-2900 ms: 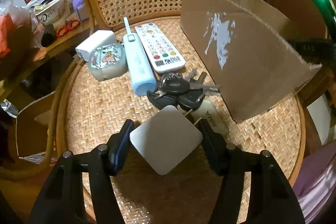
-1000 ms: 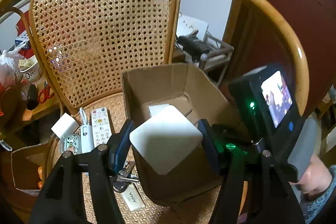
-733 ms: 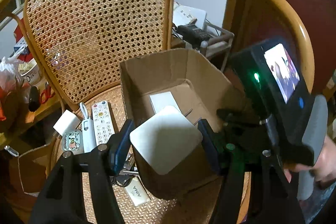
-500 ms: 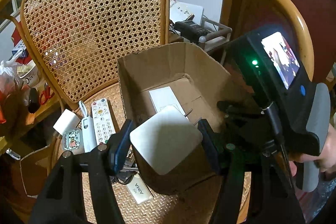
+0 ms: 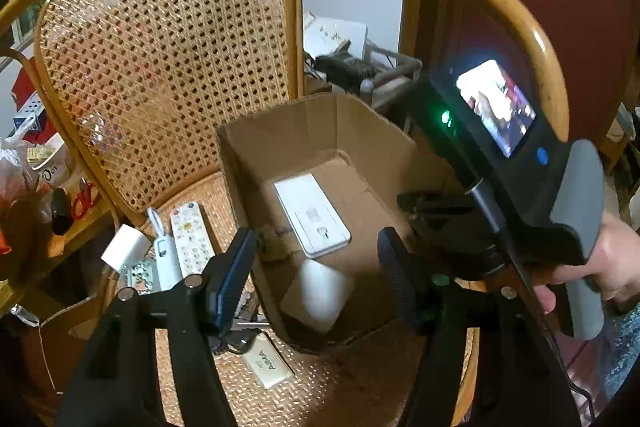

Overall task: Organize rigid objects
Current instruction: 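Lower the white square box into the cardboard box and release it, then withdraw the open left gripper from the cardboard box, then move the left gripper down to the white cordless phone handset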

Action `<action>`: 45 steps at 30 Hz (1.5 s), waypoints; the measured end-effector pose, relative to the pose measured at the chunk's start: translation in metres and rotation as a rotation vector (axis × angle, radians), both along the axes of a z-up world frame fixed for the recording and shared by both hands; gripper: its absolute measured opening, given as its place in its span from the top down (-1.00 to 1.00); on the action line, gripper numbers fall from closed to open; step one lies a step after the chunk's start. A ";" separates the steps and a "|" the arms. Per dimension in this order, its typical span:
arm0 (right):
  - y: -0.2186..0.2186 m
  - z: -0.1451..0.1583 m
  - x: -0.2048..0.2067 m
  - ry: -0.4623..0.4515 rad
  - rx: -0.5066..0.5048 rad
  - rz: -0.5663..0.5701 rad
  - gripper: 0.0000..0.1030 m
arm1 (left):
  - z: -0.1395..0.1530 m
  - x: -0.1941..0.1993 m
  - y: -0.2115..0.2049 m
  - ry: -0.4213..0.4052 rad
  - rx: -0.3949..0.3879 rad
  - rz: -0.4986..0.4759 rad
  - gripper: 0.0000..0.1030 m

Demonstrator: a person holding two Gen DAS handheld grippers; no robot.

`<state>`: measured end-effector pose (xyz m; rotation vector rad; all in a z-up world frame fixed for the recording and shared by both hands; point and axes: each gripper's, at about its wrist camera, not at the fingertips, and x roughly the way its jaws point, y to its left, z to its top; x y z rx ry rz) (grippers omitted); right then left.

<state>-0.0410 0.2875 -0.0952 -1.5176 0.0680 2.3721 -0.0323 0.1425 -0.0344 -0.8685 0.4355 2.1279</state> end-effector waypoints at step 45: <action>0.000 -0.001 0.001 -0.003 0.003 0.004 0.87 | -0.077 -0.107 -0.093 -0.150 -0.158 0.479 -0.89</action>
